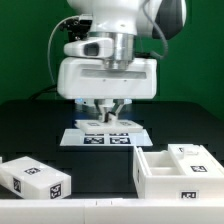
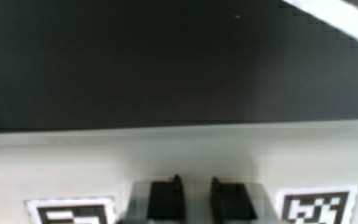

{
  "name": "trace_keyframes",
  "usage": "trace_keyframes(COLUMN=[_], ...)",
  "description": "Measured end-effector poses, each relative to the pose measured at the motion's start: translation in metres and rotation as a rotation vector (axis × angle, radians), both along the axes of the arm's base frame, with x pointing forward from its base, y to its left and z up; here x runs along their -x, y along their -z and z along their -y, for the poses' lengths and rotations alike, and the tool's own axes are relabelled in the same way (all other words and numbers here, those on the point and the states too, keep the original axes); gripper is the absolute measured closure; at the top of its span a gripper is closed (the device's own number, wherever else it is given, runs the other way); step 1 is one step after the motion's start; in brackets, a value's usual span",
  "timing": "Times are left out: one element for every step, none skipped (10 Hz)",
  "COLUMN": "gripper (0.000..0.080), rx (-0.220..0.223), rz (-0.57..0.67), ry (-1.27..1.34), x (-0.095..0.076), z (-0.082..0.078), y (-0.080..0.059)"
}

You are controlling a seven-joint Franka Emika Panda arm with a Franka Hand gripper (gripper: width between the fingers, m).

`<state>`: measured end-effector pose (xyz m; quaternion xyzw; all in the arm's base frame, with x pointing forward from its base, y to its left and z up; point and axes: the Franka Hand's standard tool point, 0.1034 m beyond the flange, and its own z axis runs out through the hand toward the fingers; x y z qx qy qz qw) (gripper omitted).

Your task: Assemble cabinet

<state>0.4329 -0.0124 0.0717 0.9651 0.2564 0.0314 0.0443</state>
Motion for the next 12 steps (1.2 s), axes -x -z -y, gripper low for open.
trace_keyframes(gripper=[0.0735,0.0735,0.0735,0.0735,0.0735,0.0735,0.0735,0.0735,0.0735,0.0735,0.0735,0.0735], rx=[0.015,0.030,0.044,0.047,0.055,0.064,0.073,0.047,0.041,0.038,0.043,0.051], rz=[-0.010,-0.029,-0.053,-0.052,-0.059,-0.065,-0.073,-0.153,-0.173,-0.175,-0.184,-0.191], ry=[-0.187,-0.352,-0.496,-0.501,-0.556,-0.604,-0.658,-0.675,-0.718,-0.772,-0.843,-0.878], x=[0.002,0.004,0.005,0.005,0.005,0.005,0.005,0.008,0.003,0.004,0.005,0.005], z=[-0.011,-0.016,-0.016,-0.013,-0.012,-0.011,-0.011,-0.024,-0.039,-0.047,-0.040,-0.037], y=[-0.004,-0.004,-0.004,-0.004,-0.004,-0.004,-0.003,0.002,0.003,0.003,0.004,0.004])
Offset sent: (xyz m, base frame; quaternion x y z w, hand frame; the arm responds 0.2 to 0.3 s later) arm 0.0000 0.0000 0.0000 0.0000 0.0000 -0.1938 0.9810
